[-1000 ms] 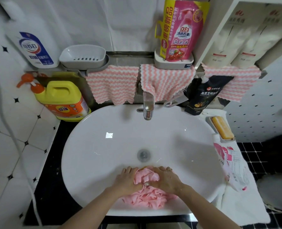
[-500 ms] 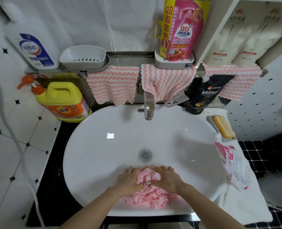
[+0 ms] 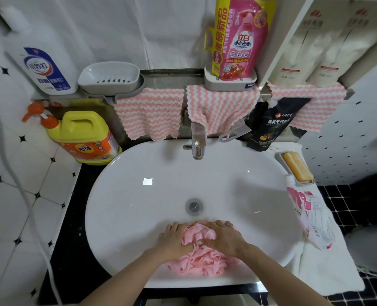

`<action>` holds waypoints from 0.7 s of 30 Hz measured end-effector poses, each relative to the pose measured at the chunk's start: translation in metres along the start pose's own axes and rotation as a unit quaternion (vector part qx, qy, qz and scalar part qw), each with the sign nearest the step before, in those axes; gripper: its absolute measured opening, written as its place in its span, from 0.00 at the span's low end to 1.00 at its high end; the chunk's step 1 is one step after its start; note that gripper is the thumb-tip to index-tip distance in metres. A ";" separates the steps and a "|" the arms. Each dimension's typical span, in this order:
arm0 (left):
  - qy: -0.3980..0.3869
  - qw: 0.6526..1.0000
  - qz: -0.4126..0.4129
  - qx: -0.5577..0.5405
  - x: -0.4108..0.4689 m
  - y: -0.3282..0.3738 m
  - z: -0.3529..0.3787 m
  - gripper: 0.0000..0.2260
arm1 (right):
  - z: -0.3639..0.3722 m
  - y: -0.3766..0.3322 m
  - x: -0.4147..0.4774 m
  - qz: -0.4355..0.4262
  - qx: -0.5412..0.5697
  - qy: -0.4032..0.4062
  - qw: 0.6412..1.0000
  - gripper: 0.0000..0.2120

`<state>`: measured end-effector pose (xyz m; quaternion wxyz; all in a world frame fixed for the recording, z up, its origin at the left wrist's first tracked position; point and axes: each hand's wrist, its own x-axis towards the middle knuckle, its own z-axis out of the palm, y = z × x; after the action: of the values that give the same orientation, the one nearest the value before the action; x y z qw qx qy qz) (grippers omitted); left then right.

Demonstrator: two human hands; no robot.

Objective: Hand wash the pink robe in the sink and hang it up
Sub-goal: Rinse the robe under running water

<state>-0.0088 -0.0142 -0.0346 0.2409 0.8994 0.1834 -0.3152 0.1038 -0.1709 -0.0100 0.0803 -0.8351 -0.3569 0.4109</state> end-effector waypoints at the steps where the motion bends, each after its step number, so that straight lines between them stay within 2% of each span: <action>1: 0.004 1.000 0.002 0.001 0.000 0.000 0.001 0.32 | 0.000 0.000 -0.001 0.001 0.001 0.000 1.000 0.69; 3: 0.003 1.000 0.003 0.004 0.001 0.000 0.001 0.32 | -0.001 -0.001 -0.002 0.000 0.000 0.002 1.000 0.69; 9: -0.001 1.000 -0.003 0.001 0.000 0.000 0.001 0.41 | 0.004 0.002 0.004 0.007 0.001 0.004 1.000 0.67; 12: 0.004 1.000 0.000 0.002 0.001 -0.001 0.003 0.36 | 0.008 0.005 0.007 0.013 0.000 0.008 1.000 0.67; 15: 0.002 1.000 -0.003 0.003 0.000 0.000 0.002 0.41 | 0.009 0.006 0.007 0.009 0.000 0.011 1.000 0.67; 21: 0.003 1.000 0.000 -0.006 0.000 0.000 0.002 0.40 | 0.009 0.007 0.008 0.007 0.007 0.013 1.000 0.66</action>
<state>-0.0101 -0.0151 -0.0359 0.2454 0.8990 0.1861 -0.3114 0.1042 -0.1724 -0.0238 0.0881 -0.8421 -0.3470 0.4034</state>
